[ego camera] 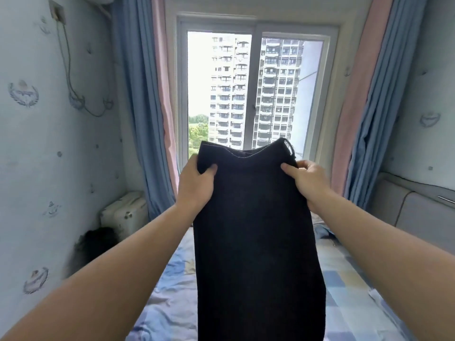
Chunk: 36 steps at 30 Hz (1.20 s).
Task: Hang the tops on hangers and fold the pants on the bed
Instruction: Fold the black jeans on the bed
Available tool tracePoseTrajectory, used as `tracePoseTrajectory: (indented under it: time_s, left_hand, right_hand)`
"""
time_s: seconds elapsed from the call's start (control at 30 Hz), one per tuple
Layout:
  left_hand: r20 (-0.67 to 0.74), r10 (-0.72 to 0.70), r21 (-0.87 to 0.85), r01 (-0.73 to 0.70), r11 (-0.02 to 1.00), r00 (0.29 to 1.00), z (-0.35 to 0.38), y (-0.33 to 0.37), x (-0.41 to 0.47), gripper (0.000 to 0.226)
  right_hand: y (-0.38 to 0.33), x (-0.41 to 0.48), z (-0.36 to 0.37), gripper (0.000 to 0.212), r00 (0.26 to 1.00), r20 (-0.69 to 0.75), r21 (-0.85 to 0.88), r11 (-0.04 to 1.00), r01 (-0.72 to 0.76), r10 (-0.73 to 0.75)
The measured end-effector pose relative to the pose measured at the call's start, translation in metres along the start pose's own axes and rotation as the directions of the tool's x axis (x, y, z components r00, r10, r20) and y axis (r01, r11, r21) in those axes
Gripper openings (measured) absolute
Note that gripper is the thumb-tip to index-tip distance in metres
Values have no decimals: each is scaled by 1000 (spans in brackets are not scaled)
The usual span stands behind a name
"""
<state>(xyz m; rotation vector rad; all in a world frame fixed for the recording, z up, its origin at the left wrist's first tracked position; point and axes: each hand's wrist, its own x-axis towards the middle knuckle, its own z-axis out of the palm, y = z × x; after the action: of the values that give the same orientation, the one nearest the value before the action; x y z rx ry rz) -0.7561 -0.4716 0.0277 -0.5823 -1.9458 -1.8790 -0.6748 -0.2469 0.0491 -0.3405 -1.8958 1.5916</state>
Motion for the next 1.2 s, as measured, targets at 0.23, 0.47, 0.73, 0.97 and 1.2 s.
tracePoseTrajectory:
  time_s: [0.23,0.47,0.73,0.97,1.2]
  left_hand:
    - [-6,-217,47,217,975,976,-13,-164,18,11]
    - [5,-504,172,496,851,864,-17,-362,51,9]
    - [-15,-629,277,608,744,777,4,-584,101,8]
    - [-14,-691,339,654,677,722,30,-749,124,16]
    - [-78,-823,544,716,438,563,27,-865,82,72]
  right_hand:
    - [131,43,85,18,976,79,-85,977,-197,203]
    - [301,103,181,15,888,134,-224,886,-406,440]
    - [498,187,281,14,847,101,-326,821,-468,522]
    - [653,239,342,27,843,51,-391,787,-476,535]
    - [755,221,377,54,794,109,-495,726,-478,597]
